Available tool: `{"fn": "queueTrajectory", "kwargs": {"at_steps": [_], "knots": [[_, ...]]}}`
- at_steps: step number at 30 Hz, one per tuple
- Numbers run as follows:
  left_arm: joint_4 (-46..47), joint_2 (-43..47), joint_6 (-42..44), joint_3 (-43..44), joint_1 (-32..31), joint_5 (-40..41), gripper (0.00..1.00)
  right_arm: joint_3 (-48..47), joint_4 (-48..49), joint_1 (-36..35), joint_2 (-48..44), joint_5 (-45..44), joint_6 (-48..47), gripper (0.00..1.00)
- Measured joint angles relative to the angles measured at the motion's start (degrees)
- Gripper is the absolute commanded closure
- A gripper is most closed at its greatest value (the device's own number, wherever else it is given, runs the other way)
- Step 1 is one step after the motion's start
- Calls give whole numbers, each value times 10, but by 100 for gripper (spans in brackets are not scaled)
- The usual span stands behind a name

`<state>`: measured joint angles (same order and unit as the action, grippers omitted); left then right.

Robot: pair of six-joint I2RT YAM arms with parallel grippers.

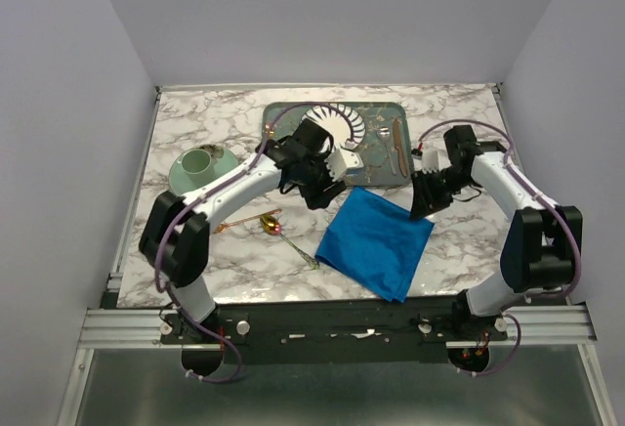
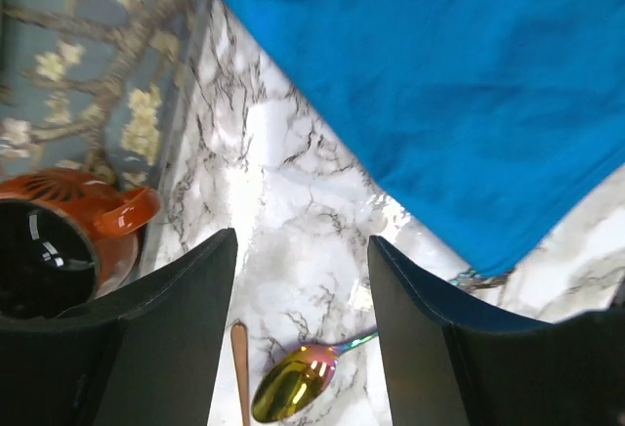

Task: Fold the napkin into a case and place the utensils inside
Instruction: Rotate the square-folded napkin at the center of the board.

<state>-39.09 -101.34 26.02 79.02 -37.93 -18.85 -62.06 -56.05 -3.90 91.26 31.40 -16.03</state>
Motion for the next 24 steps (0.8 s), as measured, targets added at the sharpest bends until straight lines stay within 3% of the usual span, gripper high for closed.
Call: {"fn": "queueTrajectory", "kwargs": {"at_steps": [6, 13, 24], "knots": [[25, 158, -40, -63, -14, -11, 32, -67, -18, 0, -30, -45, -26, 49], [31, 243, -64, -186, -53, 0, 32, -72, -25, 0, 50, -129, -58, 48], [33, 244, -53, -249, -87, 15, 33, -73, -7, 0, 138, -199, -90, 65]]}}
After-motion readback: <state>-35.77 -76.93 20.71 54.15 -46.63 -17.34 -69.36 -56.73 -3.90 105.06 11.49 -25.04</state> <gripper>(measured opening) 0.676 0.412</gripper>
